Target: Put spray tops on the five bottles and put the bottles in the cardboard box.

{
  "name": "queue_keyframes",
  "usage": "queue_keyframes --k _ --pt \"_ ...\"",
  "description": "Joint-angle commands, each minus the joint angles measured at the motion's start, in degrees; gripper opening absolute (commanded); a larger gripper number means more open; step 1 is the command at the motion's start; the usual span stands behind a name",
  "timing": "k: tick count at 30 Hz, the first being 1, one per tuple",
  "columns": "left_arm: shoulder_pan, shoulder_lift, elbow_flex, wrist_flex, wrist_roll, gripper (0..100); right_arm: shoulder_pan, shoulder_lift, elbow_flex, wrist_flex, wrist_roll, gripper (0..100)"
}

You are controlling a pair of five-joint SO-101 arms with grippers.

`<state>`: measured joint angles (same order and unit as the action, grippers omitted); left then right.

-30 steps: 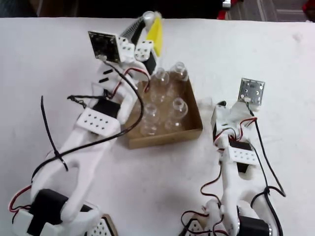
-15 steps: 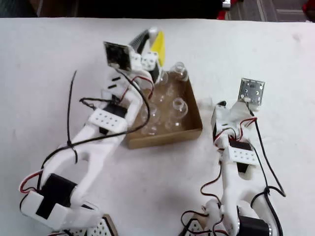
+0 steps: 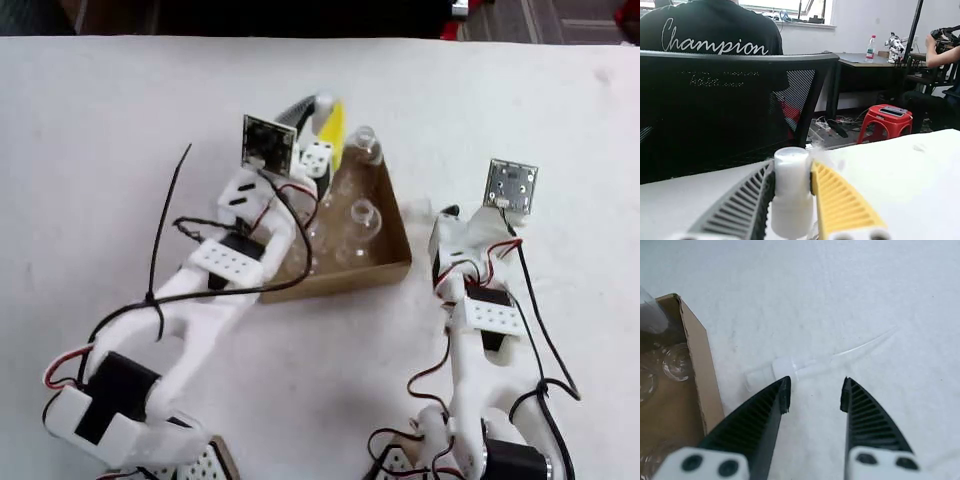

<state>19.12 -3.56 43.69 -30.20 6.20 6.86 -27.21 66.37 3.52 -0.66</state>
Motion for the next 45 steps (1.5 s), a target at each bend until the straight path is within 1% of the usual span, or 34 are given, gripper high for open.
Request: queue_keyframes --k 1,5,12,16,21,32,34,37,40,42,45 --pt "0.92 -0.31 0.88 -1.67 -0.62 2 0.22 -0.04 -0.88 -1.19 0.70 14.5" --pt "0.57 0.04 1.14 -1.49 -0.62 2 0.22 -0.04 -0.88 -1.19 0.70 14.5" --pt "0.92 5.41 0.79 -1.85 -0.26 2 0.22 -0.04 -0.88 -1.19 0.70 14.5" --pt "0.92 5.67 1.93 -6.77 -0.44 2 0.22 -0.04 -0.88 -1.19 0.70 14.5" --pt "0.84 5.85 4.75 -8.97 -0.62 2 0.22 -0.13 -0.88 -1.19 0.70 14.5" --pt "0.48 5.49 5.36 -8.62 -0.09 3 0.22 -0.13 -0.88 -1.19 0.70 14.5" --pt "0.48 5.41 6.33 -8.62 -0.09 7 0.22 -0.13 -0.88 -1.19 0.70 14.5" --pt "0.48 4.26 7.65 -8.35 0.09 19 0.22 -0.13 -0.88 -1.19 0.70 14.5" --pt "0.31 1.54 8.00 -3.43 2.81 30 0.22 -0.13 -0.88 -1.19 0.70 14.5" --pt "-0.13 -1.19 7.82 1.49 3.96 32 0.22 -0.13 -0.88 -1.19 0.70 14.5" --pt "-0.31 -6.11 8.26 5.10 3.87 30 0.22 -0.13 -0.88 -1.19 0.70 14.5"
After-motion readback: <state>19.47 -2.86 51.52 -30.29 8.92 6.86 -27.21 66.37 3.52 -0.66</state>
